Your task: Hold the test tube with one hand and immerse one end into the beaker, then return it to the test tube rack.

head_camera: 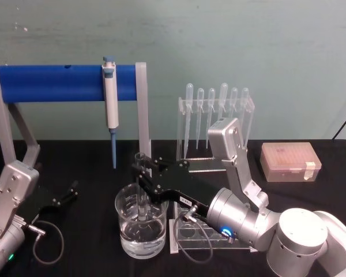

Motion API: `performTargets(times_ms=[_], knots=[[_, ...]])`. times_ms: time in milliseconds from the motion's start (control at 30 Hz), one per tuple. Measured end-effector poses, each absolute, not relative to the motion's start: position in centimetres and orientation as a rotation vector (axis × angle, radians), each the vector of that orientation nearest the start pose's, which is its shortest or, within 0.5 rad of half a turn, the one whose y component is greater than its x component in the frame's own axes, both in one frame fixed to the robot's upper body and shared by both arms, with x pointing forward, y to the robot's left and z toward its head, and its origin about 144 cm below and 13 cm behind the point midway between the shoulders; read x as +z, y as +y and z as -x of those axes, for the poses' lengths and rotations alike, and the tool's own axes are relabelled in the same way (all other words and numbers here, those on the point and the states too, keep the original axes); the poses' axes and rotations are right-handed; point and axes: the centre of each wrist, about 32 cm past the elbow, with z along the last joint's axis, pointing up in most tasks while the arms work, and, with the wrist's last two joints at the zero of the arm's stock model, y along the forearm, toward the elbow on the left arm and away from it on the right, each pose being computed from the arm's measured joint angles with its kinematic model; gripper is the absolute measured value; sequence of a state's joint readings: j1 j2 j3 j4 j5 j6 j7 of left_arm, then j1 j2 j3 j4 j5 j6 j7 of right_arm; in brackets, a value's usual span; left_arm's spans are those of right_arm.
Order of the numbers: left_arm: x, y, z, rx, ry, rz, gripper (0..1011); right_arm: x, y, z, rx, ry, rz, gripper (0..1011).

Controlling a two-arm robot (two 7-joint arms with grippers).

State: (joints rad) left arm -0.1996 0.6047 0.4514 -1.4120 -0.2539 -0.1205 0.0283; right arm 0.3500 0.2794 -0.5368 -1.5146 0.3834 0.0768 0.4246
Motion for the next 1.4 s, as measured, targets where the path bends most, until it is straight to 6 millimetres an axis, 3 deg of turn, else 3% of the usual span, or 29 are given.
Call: performTargets(times_ms=[1400], knots=[[113.98,30.97,-48.86,1.248,-0.285,-0.305,1000,120.74,-15.35,-51.58,-0.650,-0.045,-0.006,226]])
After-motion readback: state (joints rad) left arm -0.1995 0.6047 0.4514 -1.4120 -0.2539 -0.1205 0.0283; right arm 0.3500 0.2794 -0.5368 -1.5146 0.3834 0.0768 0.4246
